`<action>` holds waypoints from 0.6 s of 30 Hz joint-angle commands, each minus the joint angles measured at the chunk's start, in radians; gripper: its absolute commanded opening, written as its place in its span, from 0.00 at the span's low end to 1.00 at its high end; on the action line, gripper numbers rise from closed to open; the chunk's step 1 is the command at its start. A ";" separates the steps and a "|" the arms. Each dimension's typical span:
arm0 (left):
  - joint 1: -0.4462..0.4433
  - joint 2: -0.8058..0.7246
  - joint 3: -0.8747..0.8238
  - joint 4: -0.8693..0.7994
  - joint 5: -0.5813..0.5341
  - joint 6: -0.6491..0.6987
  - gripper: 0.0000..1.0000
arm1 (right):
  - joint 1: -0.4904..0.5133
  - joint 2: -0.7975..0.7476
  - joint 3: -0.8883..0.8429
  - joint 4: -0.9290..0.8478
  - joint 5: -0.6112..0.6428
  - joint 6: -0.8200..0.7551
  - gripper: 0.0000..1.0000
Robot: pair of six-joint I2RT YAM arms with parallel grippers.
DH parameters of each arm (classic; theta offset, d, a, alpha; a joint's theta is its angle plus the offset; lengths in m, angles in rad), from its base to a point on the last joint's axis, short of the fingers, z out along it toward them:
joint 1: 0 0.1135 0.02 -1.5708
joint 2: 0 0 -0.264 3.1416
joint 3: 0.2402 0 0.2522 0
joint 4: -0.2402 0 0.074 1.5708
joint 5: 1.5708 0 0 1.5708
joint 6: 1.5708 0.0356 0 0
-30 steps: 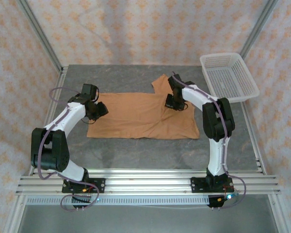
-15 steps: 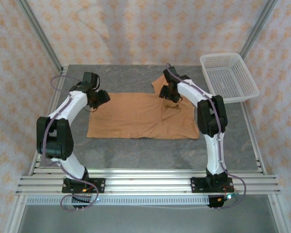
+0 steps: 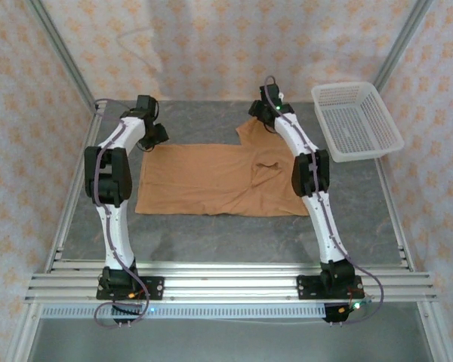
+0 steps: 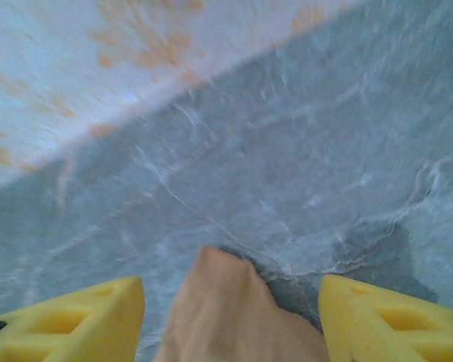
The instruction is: Fold the inside-out t-shirt
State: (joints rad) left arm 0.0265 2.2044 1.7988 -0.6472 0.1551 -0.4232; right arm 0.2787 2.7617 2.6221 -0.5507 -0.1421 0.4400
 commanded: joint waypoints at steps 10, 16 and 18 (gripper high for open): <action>0.049 0.095 0.120 -0.078 -0.020 0.046 0.51 | 0.008 0.091 0.026 0.092 -0.101 0.147 0.50; 0.050 0.142 0.185 -0.107 -0.020 0.057 0.53 | 0.004 0.095 0.032 0.076 -0.108 0.137 0.32; 0.050 0.159 0.186 -0.111 -0.007 0.055 0.51 | -0.003 0.091 0.037 0.070 -0.110 0.137 0.20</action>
State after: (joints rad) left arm 0.0738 2.3425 1.9549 -0.7048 0.1490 -0.3897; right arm 0.2775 2.8235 2.6308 -0.4698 -0.2310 0.5686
